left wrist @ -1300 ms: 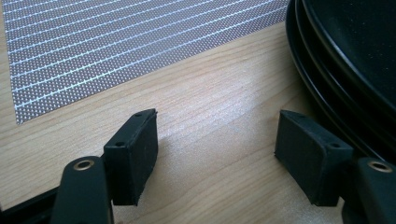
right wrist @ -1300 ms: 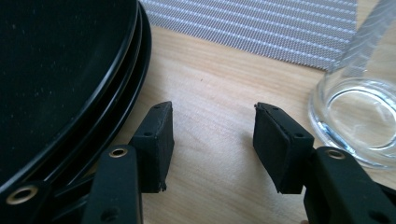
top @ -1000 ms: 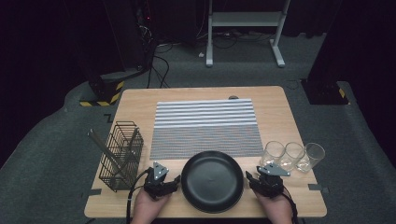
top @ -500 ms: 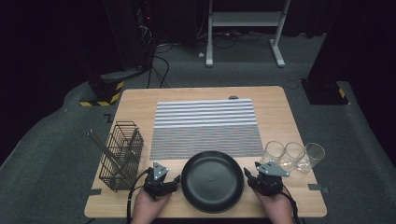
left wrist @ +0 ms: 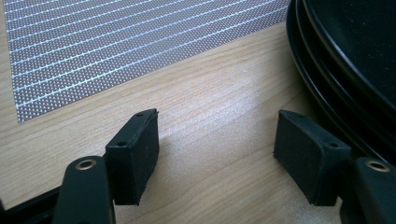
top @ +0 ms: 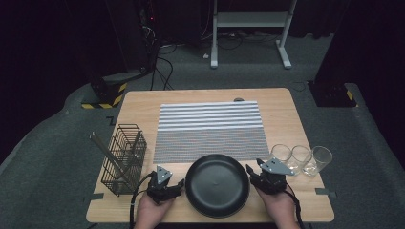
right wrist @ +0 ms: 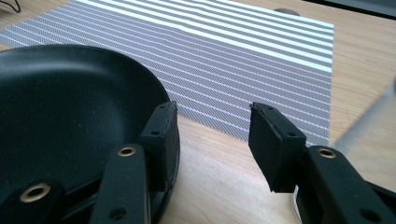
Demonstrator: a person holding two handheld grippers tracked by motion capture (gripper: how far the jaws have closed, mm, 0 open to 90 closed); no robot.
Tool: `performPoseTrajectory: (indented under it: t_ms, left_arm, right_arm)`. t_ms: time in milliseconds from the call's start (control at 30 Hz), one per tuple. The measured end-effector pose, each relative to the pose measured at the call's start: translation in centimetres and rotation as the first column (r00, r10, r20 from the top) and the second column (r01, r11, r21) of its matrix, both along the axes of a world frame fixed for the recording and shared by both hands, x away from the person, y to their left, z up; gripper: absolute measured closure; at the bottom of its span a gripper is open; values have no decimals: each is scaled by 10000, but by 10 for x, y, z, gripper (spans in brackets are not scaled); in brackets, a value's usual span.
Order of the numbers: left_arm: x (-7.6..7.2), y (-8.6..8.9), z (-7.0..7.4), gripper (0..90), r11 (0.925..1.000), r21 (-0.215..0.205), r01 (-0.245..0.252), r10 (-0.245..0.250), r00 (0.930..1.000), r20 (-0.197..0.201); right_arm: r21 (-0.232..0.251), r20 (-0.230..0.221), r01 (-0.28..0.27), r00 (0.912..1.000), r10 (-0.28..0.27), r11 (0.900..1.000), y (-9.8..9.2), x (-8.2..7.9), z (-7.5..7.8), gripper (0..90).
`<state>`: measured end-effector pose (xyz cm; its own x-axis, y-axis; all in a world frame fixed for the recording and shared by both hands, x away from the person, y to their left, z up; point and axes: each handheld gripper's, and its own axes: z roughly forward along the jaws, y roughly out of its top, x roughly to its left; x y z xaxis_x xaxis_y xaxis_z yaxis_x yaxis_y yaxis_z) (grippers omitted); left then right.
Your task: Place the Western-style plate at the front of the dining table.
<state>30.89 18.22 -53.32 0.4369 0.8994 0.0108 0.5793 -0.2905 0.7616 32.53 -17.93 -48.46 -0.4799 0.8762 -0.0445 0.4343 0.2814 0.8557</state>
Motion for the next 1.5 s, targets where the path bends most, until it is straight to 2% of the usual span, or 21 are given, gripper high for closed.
performPoseTrajectory:
  t_ms: [167, 400, 633, 867, 900, 1167, 1300, 1433, 1467, 1500]
  left_arm:
    - [0, 0, 0, 312, 10000, 20, -6, 6, 10000, 6]
    - [0, 0, 0, 312, 10000, 4, -18, 18, 10000, 1]
    - [0, 0, 0, 312, 10000, 50, 4, -4, 10000, -15]
    - [0, 1, 0, 339, 9999, 11, -100, 100, 10000, -1]
    - [0, 1, 0, 339, 9999, -66, -104, 104, 9999, -16]
    - [0, 5, 1, 354, 9992, -397, -99, 96, 9999, -82]
    - [-1, 6, 1, 403, 9989, -459, -52, 49, 10000, -60]
    - [-2, 7, 1, 453, 9985, -547, -101, 100, 9999, -34]
    - [-2, 7, 1, 462, 9985, -547, -101, 100, 9999, -34]
    - [-1, 8, 1, 468, 9979, -646, -68, 61, 9999, -112]
  right_arm:
    - [179, -204, -188, 9996, 191, 9997, 7, 7, 0, 532]
    - [371, -472, -491, 9976, 509, 9981, 8, 7, -4, 567]
    - [577, -623, -541, 9964, 577, 9969, 4, 3, -6, 588]
    - [487, -805, -623, 9946, 660, 9969, 4, -2, -10, 603]
    - [403, -792, -488, 9955, 519, 9980, 6, -3, -10, 604]
    - [363, -916, -491, 9944, 523, 9981, 6, -4, -11, 650]
    - [604, -1138, -432, 9923, 498, 9972, 4, -5, -12, 658]
    - [1107, -1516, -408, 9868, 574, 9930, 0, -4, -13, 683]
    - [1107, -1516, -408, 9868, 574, 9930, 0, -4, -13, 683]
    - [1312, -1704, -421, 9833, 643, 9905, -1, -2, -15, 694]
